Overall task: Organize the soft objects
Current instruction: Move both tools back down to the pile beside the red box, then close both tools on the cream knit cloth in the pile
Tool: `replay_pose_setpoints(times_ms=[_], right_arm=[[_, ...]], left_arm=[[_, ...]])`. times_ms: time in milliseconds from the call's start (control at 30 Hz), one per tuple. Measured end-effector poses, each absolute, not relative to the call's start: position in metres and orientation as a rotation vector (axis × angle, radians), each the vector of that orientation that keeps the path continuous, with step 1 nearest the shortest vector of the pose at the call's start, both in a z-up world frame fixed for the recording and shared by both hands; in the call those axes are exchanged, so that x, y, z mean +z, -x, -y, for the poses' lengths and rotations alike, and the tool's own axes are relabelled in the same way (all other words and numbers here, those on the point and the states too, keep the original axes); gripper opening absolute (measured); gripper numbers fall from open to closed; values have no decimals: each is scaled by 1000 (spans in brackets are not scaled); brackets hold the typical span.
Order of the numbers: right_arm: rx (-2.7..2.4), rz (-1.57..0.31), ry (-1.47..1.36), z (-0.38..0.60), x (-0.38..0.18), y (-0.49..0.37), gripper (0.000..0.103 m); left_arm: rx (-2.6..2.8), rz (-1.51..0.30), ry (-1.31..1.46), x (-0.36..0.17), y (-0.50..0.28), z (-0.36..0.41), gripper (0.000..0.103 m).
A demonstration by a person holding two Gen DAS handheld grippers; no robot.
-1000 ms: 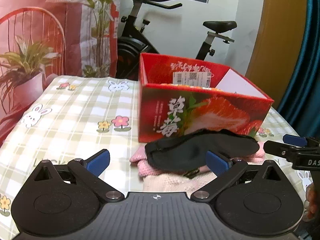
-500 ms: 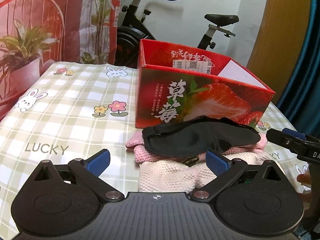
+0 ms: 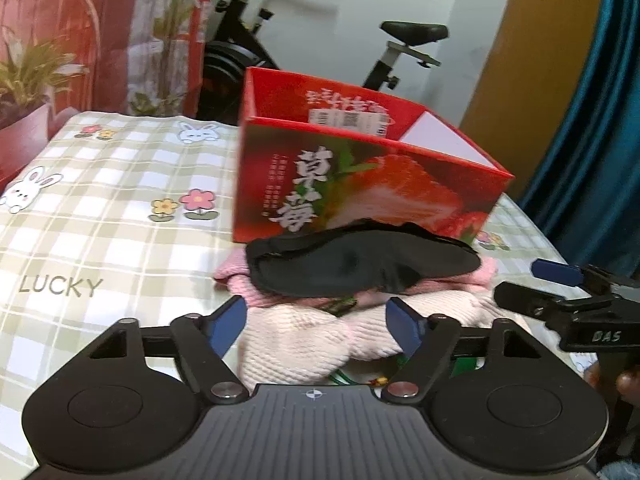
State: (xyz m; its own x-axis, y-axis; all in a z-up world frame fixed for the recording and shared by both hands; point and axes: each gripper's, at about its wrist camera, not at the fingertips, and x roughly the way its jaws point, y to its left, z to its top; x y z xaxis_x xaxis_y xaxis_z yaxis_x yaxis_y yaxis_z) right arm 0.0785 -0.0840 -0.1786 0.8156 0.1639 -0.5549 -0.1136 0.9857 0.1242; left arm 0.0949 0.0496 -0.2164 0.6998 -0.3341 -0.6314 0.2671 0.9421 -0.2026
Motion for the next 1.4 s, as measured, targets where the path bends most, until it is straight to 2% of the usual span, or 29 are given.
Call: replay_pose_setpoints(times_ms=[200, 400, 600, 667, 867, 933, 1067, 1167, 1233, 1300, 1400], right_arm=[[127, -626, -83, 90, -181, -77, 102], [134, -666, -117, 99, -189, -73, 92], [140, -724, -180, 108, -200, -79, 69], [142, -737, -189, 108, -204, -80, 58], [183, -727, -173, 104, -206, -83, 34], [203, -721, -148, 97, -206, -83, 29], [217, -707, -144, 95, -205, -84, 26], [224, -679, -171, 100, -204, -82, 25], [230, -665, -176, 100, -203, -81, 24], [238, -657, -176, 99, -203, -81, 24], [248, -631, -180, 99, -200, -79, 23]], left_arm=[[-325, -749, 117, -222, -98, -52, 73], [-260, -790, 147, -230, -104, -61, 73], [-272, -835, 163, -239, -108, -61, 73], [-283, -848, 170, -242, -109, -61, 72], [-316, -876, 204, -251, -112, -60, 65], [-315, -887, 207, -254, -113, -60, 64], [-315, -889, 214, -257, -115, -61, 64], [-325, -887, 229, -258, -115, -62, 59], [-335, -877, 236, -258, -115, -62, 45], [-341, -852, 235, -256, -114, -62, 36], [-344, -818, 243, -251, -111, -64, 30]])
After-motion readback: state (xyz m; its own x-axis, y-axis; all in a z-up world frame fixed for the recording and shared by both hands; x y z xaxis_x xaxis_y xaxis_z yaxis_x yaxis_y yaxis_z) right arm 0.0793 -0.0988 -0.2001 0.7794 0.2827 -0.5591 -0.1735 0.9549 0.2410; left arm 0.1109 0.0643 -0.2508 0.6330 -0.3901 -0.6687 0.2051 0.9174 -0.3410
